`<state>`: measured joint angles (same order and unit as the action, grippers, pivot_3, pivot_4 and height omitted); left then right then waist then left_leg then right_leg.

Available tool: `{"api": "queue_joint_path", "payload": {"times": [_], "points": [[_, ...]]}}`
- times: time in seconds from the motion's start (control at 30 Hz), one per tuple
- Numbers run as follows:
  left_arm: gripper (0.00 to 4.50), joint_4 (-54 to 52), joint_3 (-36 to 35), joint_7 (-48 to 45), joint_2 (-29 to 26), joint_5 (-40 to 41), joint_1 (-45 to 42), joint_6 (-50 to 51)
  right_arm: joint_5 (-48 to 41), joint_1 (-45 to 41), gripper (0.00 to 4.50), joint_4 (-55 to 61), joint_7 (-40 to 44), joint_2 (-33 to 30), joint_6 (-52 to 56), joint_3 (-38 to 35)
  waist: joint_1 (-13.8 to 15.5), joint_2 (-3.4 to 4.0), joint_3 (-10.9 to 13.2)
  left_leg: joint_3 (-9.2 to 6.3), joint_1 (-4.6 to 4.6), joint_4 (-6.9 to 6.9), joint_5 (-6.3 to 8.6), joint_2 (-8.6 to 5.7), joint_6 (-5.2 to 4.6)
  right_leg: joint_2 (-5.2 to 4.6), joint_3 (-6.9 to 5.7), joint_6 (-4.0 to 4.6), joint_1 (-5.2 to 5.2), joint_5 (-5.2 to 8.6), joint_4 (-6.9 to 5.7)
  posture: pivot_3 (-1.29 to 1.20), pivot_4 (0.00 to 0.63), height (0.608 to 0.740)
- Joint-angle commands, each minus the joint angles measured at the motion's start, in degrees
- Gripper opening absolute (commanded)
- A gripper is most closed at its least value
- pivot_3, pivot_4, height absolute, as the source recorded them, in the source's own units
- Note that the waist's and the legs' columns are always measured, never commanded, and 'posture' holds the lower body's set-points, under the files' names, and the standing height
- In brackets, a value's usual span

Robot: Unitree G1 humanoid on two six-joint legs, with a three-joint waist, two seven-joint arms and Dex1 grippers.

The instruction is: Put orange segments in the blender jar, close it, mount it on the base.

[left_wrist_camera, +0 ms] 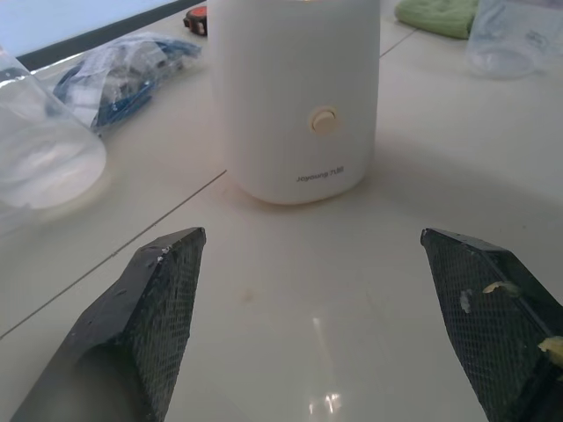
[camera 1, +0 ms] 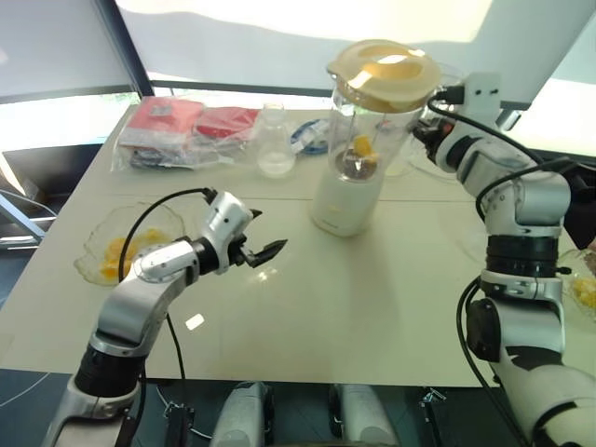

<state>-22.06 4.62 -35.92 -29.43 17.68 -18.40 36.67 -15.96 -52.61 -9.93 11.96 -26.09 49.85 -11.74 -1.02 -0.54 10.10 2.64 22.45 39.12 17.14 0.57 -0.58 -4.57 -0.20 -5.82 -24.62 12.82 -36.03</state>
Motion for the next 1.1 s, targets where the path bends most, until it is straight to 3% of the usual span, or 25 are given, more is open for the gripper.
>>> {"api": "queue_joint_path", "payload": {"times": [0.03, 0.3, 0.53, 0.73, 0.93, 1.1], "points": [[4.12, -0.66, 0.14, 0.08, 0.21, -0.33, -0.94, -1.55, -0.99, 0.85, 0.89, -2.04, 0.82, 1.26, 3.61, 0.29, 0.0, -0.01, 0.0, 0.0, 0.0, 0.0, 0.0, 0.0, 0.0, 0.0, 0.0, 0.0, 0.0, 0.0, 0.0, 0.0, 0.15, 0.74], [4.12, -0.68, -1.16, 0.89, 1.72, 2.29, -1.36, 2.45, -1.0, 1.51, 0.89, -1.29, 1.24, 2.32, 3.58, 0.49, -0.03, -0.01, -0.01, 0.0, 0.0, 0.0, 0.01, 0.01, -0.01, 0.0, 0.0, 0.06, 0.0, 0.04, 0.01, 0.0, 0.15, 0.74], [4.17, 0.3, -2.1, 2.34, 2.14, 2.51, -1.75, 2.94, 0.13, 3.09, 4.37, 0.84, 0.63, 2.06, 4.0, 0.57, -0.12, 0.09, 0.07, 0.04, 0.08, 0.0, 0.0, 0.02, -0.01, 0.0, 0.02, 0.03, -0.08, 0.01, 0.0, 0.0, 0.15, 0.74], [4.17, 0.34, -2.83, 3.18, 2.83, 3.21, -1.44, 3.21, -0.75, 12.56, 4.45, 10.58, 1.92, 0.3, 5.27, -0.18, 0.23, 0.08, 0.07, 0.0, 0.09, -0.06, 0.01, 0.02, -0.02, 0.02, 0.0, -0.01, -0.08, 0.0, 0.03, 0.0, 0.15, 0.74], [4.17, -1.58, -3.27, 3.38, 2.53, 4.19, 2.3, 3.31, -4.41, 30.6, 4.45, 30.38, 2.64, 0.27, 7.97, -5.6, 0.38, 0.09, 0.07, -0.01, 0.2, -0.05, 0.04, -0.01, -0.05, -0.03, -0.01, -0.02, -0.08, 0.0, 0.19, 0.0, 0.15, 0.74], [4.17, -2.26, -3.89, 3.07, 1.9, 4.6, 5.51, 2.56, -3.87, 45.4, 4.45, 42.51, 3.94, 2.06, -1.69, -7.25, 0.19, 0.08, 0.07, 0.0, 0.16, -0.05, 0.04, 0.03, -0.05, 0.02, 0.0, 0.11, -0.04, 0.08, 0.34, 0.0, 0.15, 0.74]]}}
